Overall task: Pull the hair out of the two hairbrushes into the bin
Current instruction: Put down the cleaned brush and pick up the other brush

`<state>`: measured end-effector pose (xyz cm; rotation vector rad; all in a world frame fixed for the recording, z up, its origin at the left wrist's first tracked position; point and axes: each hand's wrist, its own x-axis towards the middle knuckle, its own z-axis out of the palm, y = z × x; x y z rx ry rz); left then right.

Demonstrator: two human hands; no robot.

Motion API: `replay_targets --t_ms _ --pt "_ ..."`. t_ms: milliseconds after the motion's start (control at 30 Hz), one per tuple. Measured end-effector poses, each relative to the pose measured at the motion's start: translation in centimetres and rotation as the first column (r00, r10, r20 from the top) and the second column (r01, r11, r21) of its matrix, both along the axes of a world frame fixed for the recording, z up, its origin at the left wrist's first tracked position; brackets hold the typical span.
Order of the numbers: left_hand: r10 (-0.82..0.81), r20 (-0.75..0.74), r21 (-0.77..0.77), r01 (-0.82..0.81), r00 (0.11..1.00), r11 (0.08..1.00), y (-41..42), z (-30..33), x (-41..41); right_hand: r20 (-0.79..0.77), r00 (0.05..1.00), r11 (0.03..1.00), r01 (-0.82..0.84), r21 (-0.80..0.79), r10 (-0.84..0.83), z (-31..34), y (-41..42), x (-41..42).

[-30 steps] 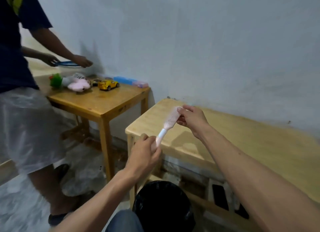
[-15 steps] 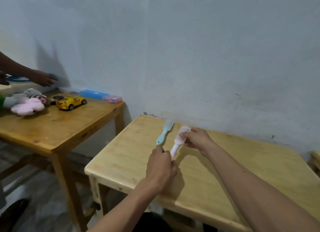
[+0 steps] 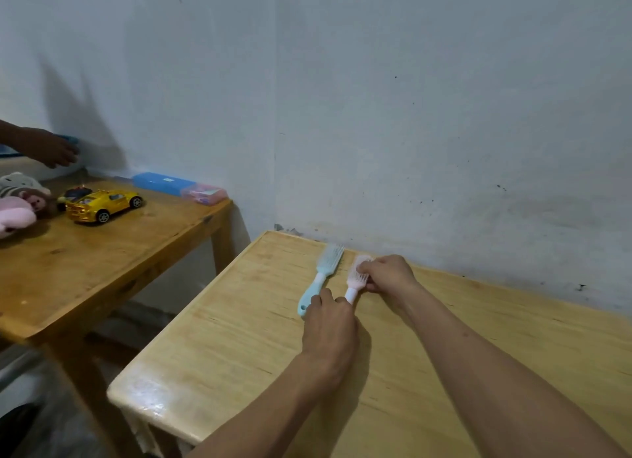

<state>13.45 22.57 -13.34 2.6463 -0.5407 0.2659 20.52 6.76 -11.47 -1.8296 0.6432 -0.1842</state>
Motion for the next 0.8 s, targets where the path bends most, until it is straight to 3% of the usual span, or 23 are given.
replay_targets --t_ms 167,333,800 --pt "-0.003 0.023 0.004 0.003 1.0 1.0 -0.8 -0.4 1.3 -0.054 0.999 0.988 -0.003 -0.153 -0.006 0.5 0.1 1.3" --pt "-0.019 0.095 0.023 0.017 0.995 1.0 -0.9 -0.6 2.1 -0.057 0.998 0.992 0.013 -0.125 -0.021 0.6 0.0 1.9" --pt "-0.043 -0.013 -0.019 0.043 0.999 0.999 -1.0 0.0 1.7 -0.089 0.996 0.985 -0.037 -0.166 0.022 0.7 0.0 2.0"
